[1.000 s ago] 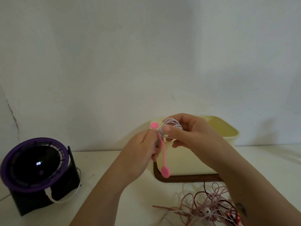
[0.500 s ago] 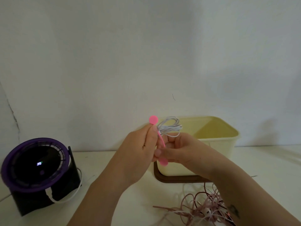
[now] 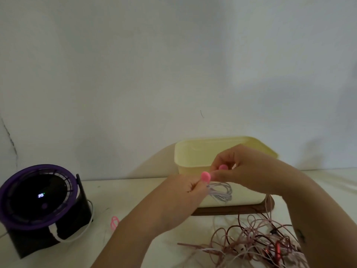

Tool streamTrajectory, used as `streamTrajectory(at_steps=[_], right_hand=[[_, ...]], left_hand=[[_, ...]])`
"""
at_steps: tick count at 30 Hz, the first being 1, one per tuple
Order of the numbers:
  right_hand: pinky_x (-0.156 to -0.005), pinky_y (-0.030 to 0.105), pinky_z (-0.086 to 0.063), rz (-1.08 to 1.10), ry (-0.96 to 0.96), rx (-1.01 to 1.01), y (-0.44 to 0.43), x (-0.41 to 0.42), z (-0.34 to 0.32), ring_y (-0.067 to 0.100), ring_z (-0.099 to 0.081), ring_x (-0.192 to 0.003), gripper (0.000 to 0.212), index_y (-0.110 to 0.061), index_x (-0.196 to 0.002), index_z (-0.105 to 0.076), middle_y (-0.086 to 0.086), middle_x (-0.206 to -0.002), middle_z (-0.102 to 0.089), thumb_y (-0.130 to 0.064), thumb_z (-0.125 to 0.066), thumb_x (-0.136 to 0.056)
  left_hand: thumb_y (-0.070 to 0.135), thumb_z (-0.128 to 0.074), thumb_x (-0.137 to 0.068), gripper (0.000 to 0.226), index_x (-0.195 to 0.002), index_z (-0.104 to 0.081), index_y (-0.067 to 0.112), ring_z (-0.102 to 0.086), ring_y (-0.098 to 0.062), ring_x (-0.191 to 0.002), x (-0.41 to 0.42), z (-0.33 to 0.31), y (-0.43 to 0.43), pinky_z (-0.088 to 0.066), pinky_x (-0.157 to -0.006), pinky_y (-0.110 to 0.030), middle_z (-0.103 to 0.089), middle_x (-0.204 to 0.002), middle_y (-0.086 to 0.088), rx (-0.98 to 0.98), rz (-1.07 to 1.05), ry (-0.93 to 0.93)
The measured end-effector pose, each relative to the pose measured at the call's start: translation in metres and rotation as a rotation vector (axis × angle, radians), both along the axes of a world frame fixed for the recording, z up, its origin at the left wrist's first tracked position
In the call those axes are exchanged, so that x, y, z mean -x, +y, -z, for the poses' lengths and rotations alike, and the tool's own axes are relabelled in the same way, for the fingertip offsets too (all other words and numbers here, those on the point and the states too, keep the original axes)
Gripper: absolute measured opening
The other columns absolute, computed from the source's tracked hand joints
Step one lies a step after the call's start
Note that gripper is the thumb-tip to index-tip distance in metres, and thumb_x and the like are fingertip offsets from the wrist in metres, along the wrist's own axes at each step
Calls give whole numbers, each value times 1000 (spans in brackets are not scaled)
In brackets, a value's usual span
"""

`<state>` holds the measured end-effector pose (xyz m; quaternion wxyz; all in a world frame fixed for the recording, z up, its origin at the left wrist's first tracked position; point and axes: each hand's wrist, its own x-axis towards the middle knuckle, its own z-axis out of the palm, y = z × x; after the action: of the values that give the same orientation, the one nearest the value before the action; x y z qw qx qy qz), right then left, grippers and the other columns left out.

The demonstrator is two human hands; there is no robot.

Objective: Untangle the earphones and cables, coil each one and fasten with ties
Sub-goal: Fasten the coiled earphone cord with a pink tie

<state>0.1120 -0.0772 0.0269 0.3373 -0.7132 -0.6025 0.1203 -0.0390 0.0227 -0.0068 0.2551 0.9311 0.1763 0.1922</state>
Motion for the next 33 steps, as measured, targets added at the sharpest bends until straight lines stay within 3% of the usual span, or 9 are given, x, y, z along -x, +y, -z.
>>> streamTrajectory(at_steps=[6, 9, 12, 15, 19, 23, 26, 30, 33], right_hand=[[-69, 23, -42, 267, -352, -141, 6, 34, -1, 4, -43, -86, 22, -36, -69, -64, -13, -73, -60, -50, -58, -86], [-63, 11, -32, 301, -395, -178, 9, 41, 1, 5, -35, -88, 24, -34, -77, -69, -13, -73, -57, -51, -55, -87], [-62, 14, -34, 340, -447, -234, 15, 45, 5, 5, -36, -88, 23, -33, -86, -71, -13, -79, -57, -48, -54, -89], [-70, 23, -40, 349, -473, -353, 20, 48, 11, 9, -42, -87, 22, -27, -86, -72, -10, -82, -58, -41, -55, -90], [-55, 21, -37, 322, -477, -524, 31, 53, 19, 13, -45, -69, 18, -16, -71, -73, -4, -67, -55, -24, -61, -81], [-57, 14, -37, 181, -223, -544, 32, 57, 19, 6, -50, -65, 14, -21, -84, -76, -5, -71, -58, -16, -63, -85], [-63, 10, -44, 13, 248, -508, 25, 50, 9, 0, -63, -62, 11, -20, -82, -76, -4, -70, -71, -12, -69, -83], [-85, 30, -52, -84, 504, -458, 20, 33, 5, 16, -68, -83, 11, -15, -75, -75, 5, -81, -74, -25, -75, -69], [-85, 24, -51, -192, 535, -469, 16, 30, 2, 12, -66, -96, 15, -15, -74, -74, 4, -96, -73, -25, -72, -64]], left_hand=[[51, -22, -96, 49, -59, -44, 27, -41, -7, -50, -7, 5, 1, -34, -55, -29, -47, -54, 6, 25, -141, -96], [50, -23, -96, 50, -59, -45, 25, -39, -5, -46, -11, 7, 1, -29, -50, -24, -44, -50, 7, 53, -177, -181], [41, -29, -98, 45, -61, -46, 21, -37, -6, -47, -17, 11, 5, -30, -52, -27, -44, -53, 5, 149, -214, -264], [34, -31, -99, 45, -56, -41, 24, -36, -13, -52, -21, 11, 7, -32, -57, -29, -40, -51, 6, 330, -211, -370], [28, -34, -101, 64, -38, -48, 23, -31, -10, -45, -25, 2, 4, -34, -44, -17, -31, -44, 7, 753, -189, -502], [28, -39, -100, 40, -68, -60, 15, -35, -8, -45, -21, -6, 2, -35, -48, -21, -38, -49, 2, 1125, -70, -741], [25, -41, -96, 36, -65, -53, 14, -33, -7, -42, -16, -9, 4, -31, -50, -22, -37, -45, 4, 1240, 40, -816], [24, -46, -76, 27, -50, -44, 16, -28, -8, -37, -9, -13, 6, -29, -44, -21, -27, -42, 4, 1415, 264, -722], [23, -49, -77, 29, -50, -47, 14, -27, -9, -39, -5, -12, 8, -32, -46, -21, -31, -41, 4, 1529, 460, -578]])
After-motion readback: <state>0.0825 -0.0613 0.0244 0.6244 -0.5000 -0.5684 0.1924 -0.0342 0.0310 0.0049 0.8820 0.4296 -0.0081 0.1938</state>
